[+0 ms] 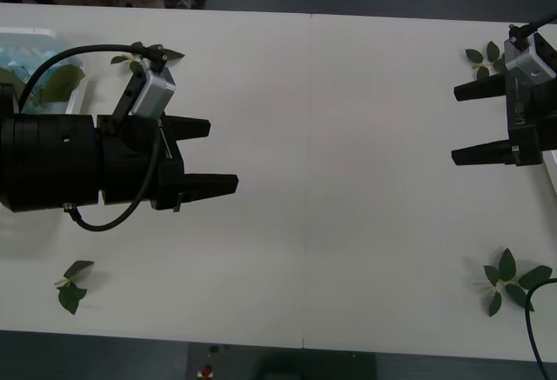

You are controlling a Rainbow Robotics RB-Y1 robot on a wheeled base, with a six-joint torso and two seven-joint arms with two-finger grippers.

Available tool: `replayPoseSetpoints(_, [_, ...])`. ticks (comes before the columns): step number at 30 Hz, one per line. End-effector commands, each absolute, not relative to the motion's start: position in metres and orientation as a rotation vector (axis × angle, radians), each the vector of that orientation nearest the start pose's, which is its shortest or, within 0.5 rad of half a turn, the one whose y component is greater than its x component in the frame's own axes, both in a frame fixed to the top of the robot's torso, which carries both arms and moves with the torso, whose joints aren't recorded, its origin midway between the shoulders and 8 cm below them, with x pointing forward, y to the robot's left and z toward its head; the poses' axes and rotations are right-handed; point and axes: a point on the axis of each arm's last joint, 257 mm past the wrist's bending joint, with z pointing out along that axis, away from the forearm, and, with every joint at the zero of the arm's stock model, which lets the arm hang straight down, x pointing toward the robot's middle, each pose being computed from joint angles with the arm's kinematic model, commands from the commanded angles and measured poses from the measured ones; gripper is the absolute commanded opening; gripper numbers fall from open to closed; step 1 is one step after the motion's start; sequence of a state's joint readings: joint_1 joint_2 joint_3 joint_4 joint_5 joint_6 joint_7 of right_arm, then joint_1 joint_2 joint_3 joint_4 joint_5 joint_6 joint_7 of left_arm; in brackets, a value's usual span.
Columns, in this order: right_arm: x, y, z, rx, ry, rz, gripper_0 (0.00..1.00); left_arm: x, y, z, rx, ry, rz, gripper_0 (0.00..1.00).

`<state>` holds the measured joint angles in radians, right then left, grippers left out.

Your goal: Put the red flowers into the right box and the blue flowers into the left box

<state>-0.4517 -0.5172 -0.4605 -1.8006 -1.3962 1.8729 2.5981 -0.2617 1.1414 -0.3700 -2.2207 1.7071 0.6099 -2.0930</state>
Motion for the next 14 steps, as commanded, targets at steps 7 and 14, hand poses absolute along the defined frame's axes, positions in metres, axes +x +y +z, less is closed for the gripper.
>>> replayPoseSetpoints(7, [0.4169,-0.2183,-0.0776,-1.461,1.634,0.43,1.0,0.3748,0.0656,-0.0758,1.108,1.631,-0.725,1.0])
replayPoseSetpoints(14, [0.4169,-0.2183,-0.0776,-1.461,1.634,0.43,1.0,0.3748,0.0656,-0.0758,1.108,1.631,-0.725,1.0])
